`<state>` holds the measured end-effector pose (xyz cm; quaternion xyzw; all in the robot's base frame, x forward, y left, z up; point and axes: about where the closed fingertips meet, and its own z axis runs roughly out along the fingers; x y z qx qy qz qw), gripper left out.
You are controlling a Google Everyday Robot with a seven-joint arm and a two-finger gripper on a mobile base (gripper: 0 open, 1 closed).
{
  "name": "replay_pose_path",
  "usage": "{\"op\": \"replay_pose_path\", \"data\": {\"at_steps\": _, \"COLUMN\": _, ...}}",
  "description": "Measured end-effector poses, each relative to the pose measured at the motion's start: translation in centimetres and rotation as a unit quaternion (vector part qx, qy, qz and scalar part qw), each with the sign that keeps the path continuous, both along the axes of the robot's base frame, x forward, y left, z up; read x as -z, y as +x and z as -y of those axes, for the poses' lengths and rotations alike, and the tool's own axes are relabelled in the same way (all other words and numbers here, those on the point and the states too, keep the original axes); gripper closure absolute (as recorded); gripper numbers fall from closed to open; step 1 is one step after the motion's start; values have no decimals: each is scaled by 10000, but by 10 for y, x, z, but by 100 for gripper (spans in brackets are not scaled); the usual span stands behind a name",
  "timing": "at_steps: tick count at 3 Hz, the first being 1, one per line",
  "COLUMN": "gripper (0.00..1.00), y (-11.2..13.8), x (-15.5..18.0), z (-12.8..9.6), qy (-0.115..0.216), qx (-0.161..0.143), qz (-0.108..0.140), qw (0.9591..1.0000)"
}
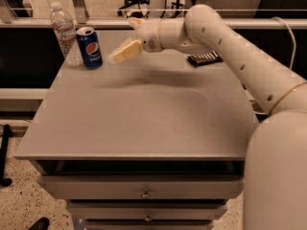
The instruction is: Move pepsi can near water bottle
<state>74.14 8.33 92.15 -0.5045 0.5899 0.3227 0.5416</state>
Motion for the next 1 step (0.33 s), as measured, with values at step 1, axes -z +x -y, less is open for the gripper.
{"op": "replay_pose_path", "data": {"at_steps": 1, "gripper": 0, "y": -2, "x": -6, "z": 20, "qy": -73, "qx": 50, "qz": 171, "qw": 9998}}
